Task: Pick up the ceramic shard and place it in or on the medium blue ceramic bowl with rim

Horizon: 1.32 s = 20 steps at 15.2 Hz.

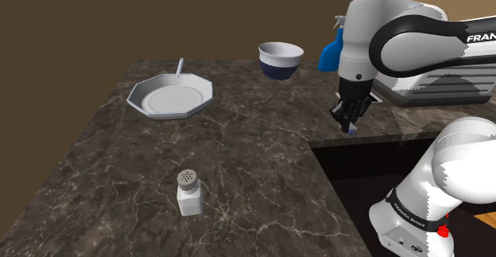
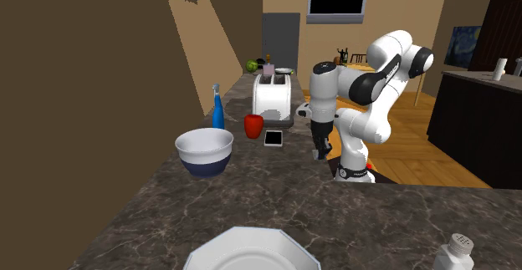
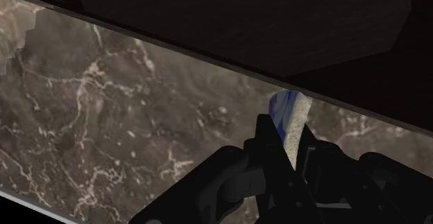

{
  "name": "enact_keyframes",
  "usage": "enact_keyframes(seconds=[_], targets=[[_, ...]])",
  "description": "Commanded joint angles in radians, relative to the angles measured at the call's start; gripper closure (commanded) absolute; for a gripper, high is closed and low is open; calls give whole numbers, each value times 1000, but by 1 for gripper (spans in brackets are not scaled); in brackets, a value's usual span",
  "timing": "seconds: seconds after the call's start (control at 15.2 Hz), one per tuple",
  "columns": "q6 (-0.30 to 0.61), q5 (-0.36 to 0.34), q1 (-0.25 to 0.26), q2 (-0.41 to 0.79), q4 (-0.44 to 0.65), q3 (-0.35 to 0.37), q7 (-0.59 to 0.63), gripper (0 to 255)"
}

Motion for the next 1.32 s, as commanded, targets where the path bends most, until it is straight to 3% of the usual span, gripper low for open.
enact_keyframes(seconds=[0.0,0.2,1.25], targets=[[0,0,0,0,0,0,0,255],[0,0,0,0,0,0,0,255],[-219,-19,-10,-11,209,-21,-15,255]])
